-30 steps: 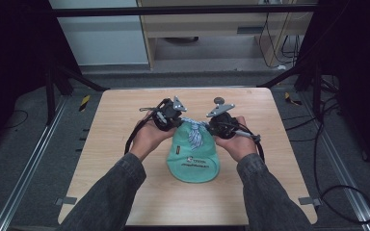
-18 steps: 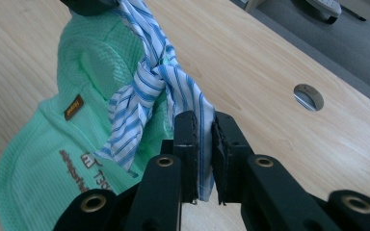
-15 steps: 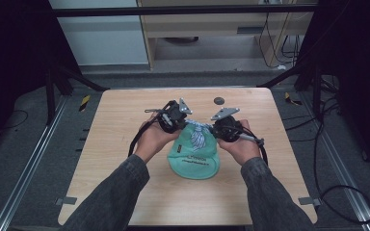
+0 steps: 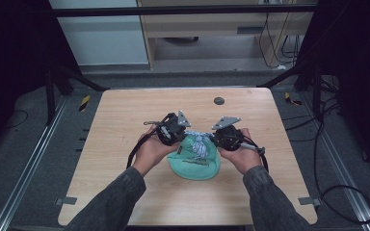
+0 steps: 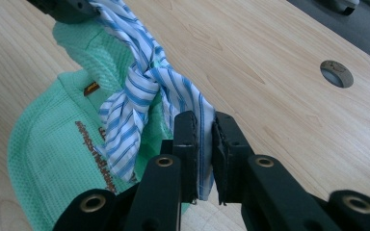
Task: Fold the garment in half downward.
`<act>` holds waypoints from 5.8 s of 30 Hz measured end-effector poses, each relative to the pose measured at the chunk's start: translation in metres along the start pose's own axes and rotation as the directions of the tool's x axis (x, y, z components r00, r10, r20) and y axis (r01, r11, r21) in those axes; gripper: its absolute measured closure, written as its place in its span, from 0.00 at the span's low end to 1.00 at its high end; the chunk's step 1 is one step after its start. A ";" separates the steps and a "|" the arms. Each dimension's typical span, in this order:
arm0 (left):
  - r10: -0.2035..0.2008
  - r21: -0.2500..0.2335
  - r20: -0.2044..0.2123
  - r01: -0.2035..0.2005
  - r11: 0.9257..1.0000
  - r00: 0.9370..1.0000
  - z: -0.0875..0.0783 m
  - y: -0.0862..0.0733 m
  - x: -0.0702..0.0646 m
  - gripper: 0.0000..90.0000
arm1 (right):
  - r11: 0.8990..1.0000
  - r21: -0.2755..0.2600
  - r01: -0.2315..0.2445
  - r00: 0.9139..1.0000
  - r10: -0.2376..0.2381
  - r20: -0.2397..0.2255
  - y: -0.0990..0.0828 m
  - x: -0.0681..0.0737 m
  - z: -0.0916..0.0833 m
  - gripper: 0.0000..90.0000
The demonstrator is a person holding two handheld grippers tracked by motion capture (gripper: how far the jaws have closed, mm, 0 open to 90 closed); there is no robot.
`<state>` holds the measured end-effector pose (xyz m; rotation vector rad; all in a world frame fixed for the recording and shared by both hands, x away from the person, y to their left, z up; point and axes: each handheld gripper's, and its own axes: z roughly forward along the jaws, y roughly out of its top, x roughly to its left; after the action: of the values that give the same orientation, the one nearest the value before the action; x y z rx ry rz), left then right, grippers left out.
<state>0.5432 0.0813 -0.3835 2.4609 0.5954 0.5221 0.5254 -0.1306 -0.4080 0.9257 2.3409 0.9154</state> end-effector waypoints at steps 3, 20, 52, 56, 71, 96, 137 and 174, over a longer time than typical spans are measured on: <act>0.001 -0.004 0.003 -0.001 1.000 1.000 -0.003 -0.003 -0.001 0.95 | 1.000 0.000 0.007 1.000 -0.007 -0.005 0.001 0.001 -0.001 0.90; -0.028 -0.019 0.039 0.029 0.999 0.999 -0.002 -0.025 -0.006 0.95 | 0.997 0.034 0.062 0.998 -0.061 -0.035 0.003 0.016 -0.005 0.90; -0.095 -0.060 0.096 0.101 0.993 0.991 0.007 -0.074 -0.033 0.95 | 0.994 0.056 0.092 0.993 -0.087 -0.084 -0.025 0.042 0.003 0.89; -0.101 -0.071 0.099 0.108 0.992 0.990 0.007 -0.075 -0.035 0.95 | 0.994 0.056 0.099 0.992 -0.094 -0.085 -0.025 0.042 0.003 0.88; -0.088 -0.081 0.106 0.096 0.992 0.990 0.005 -0.081 -0.041 0.94 | 0.994 0.055 0.092 0.991 -0.086 -0.106 -0.035 0.047 -0.004 0.84; -0.076 -0.101 0.134 0.090 0.991 0.988 -0.008 -0.089 -0.048 0.94 | 0.988 0.062 0.145 0.980 -0.134 -0.147 -0.037 0.065 -0.012 0.88; -0.046 -0.044 0.160 0.053 0.998 0.986 0.005 -0.113 -0.061 0.72 | 0.979 0.083 0.186 0.962 -0.164 -0.219 -0.058 0.089 -0.021 0.91; -0.092 -0.139 0.109 0.106 0.985 0.990 -0.029 -0.112 -0.050 0.78 | 0.970 0.133 0.201 0.955 -0.164 -0.247 -0.073 0.096 -0.017 0.95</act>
<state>0.4545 0.1515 -0.4391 2.2929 0.6131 0.3837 0.4205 -0.1081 -0.4650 0.6727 2.6805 0.8111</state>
